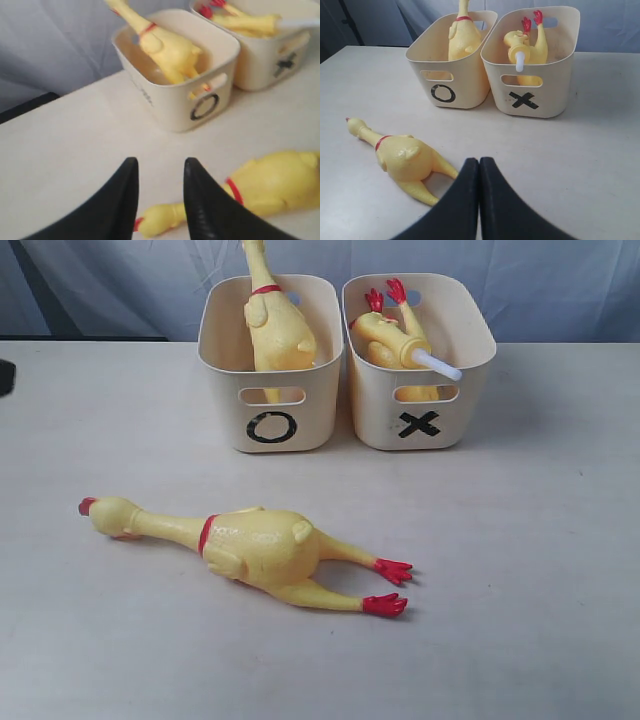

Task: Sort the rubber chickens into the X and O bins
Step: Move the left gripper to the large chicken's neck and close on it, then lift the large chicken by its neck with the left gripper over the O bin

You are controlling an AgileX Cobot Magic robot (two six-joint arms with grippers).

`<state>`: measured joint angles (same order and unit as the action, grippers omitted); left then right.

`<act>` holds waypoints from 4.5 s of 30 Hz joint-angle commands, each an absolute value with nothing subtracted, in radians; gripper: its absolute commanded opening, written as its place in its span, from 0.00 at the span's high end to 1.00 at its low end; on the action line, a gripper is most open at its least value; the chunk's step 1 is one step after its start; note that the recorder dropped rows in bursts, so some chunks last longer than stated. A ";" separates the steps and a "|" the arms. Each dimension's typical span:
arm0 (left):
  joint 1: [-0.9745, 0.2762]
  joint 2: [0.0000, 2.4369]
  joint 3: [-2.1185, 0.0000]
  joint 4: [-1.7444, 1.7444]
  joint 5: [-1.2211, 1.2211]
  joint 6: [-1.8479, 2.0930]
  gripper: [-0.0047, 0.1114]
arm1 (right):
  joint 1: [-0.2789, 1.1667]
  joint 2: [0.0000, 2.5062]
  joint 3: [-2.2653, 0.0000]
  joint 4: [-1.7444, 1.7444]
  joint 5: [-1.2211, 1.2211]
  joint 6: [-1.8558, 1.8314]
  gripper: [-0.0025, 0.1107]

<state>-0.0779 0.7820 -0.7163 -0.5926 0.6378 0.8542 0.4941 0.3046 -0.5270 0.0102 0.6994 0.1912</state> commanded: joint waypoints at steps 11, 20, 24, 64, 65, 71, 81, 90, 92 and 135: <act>-0.185 1.037 -0.771 -0.447 0.620 1.042 0.69 | 0.489 0.301 -0.522 0.014 0.692 0.184 0.99; -0.219 1.218 -0.771 -0.459 0.603 1.470 0.69 | 0.489 0.301 -0.509 0.022 0.677 0.184 0.99; -0.256 1.315 -0.771 -0.466 0.552 1.504 0.68 | 0.489 0.301 -0.491 0.035 0.661 0.184 0.99; -0.341 1.744 -0.771 -0.369 0.339 1.660 0.50 | 0.489 0.301 -0.491 0.034 0.661 0.184 0.99; -0.341 1.744 -0.771 -0.369 0.341 1.660 0.52 | 0.489 0.301 -0.491 0.034 0.661 0.184 0.99; -0.341 1.744 -0.771 -0.369 0.346 1.660 0.55 | 0.489 0.301 -0.491 0.034 0.661 0.184 0.99; -0.341 1.744 -0.771 -0.369 0.346 1.662 0.80 | 0.489 0.301 -0.491 0.034 0.661 0.184 0.99; -0.341 1.737 -0.771 -0.432 0.406 1.660 0.96 | 0.489 0.301 -0.491 0.034 0.661 0.184 0.99; -0.341 1.720 -0.771 -0.461 0.411 1.660 0.96 | 0.489 0.301 -0.491 0.034 0.661 0.184 0.99; -0.341 1.813 -1.425 -1.448 0.104 1.472 0.96 | 0.489 0.301 -0.491 0.039 0.657 0.184 0.99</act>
